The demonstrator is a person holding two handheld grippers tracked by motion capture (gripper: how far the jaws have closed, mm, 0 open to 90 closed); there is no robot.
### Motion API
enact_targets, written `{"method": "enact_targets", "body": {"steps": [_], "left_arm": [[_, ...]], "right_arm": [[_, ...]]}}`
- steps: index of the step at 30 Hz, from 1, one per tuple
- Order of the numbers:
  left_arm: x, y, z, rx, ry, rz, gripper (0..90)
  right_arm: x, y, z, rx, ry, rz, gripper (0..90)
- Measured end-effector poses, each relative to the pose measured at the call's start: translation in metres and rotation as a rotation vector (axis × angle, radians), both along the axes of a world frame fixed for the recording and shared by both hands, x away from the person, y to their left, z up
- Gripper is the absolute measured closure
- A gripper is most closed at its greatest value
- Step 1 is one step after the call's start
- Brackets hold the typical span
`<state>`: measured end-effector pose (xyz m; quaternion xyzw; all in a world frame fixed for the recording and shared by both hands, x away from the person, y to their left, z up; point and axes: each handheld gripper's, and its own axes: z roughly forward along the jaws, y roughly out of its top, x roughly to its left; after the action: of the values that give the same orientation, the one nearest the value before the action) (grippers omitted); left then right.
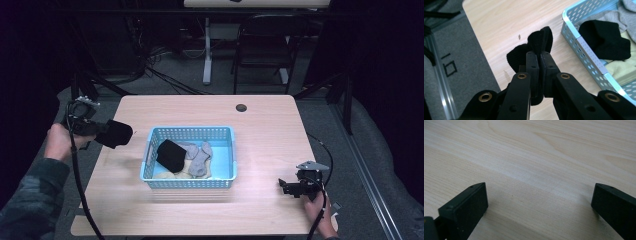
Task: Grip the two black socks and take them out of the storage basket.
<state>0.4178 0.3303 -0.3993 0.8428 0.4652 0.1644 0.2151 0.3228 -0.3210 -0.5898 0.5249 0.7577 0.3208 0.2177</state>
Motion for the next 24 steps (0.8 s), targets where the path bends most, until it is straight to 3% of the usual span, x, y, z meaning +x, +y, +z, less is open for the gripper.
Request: {"method": "enact_targets", "body": {"steps": [4, 12, 24], "left_arm": [[0.002, 0.0, -0.013, 0.003, 0.017, 0.016, 85.9], [0.009, -0.001, -0.052, 0.014, 0.1, 0.05, 85.7], [0.014, 0.0, -0.103, -0.028, 0.205, 0.077, 84.8]], "right_arm": [[0.0, 0.0, 0.0, 0.0, 0.0, 0.0, 0.0], [0.0, 0.0, 0.0, -0.002, 0.0, 0.0, 0.0], [0.0, 0.0, 0.0, 0.0, 0.002, -0.002, 0.0]]}}
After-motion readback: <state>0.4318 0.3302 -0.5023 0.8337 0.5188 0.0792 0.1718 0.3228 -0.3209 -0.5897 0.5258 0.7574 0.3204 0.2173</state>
